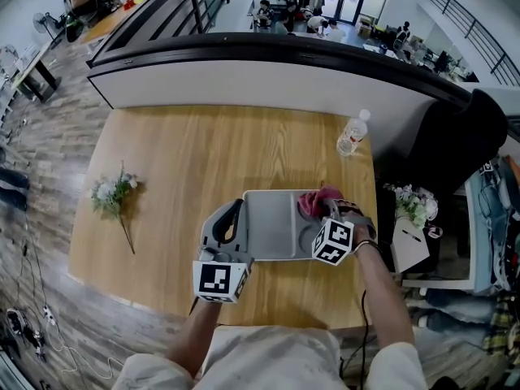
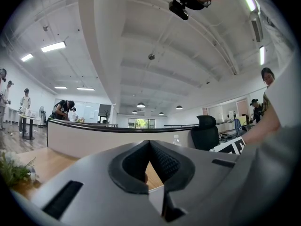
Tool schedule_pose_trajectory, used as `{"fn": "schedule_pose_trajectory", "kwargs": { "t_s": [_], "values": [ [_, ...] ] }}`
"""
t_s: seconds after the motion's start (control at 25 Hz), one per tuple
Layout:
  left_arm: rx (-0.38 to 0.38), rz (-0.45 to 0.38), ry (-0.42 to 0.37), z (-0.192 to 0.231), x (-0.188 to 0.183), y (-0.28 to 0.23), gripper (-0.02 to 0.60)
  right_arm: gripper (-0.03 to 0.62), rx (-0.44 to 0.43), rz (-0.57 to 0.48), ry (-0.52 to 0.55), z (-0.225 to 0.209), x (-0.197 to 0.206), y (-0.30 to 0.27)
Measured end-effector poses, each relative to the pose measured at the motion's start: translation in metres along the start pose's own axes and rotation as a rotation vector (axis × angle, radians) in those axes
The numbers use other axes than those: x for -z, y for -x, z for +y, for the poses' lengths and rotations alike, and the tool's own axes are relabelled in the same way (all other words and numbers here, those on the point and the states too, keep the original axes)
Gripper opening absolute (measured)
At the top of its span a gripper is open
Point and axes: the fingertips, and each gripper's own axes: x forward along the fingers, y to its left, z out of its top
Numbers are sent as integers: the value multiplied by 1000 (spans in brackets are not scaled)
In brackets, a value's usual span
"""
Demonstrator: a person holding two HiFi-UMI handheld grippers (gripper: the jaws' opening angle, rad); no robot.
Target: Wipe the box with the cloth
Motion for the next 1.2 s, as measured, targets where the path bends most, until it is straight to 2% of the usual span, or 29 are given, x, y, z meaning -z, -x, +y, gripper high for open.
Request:
{"fn": "schedule_pose_trajectory", "kwargs": {
  "t_s": [0.56, 0.88, 1.2],
  "values": [
    [36, -16, -5, -9, -3, 1, 12, 74, -19, -18, -67, 15, -2, 18],
    [51, -14, -7, -13, -4, 6, 12, 74, 0, 1, -49, 31, -1, 31],
    [72, -20, -8, -20, -5, 7, 12, 75, -20, 17, -49, 53, 1, 39]
  ]
}}
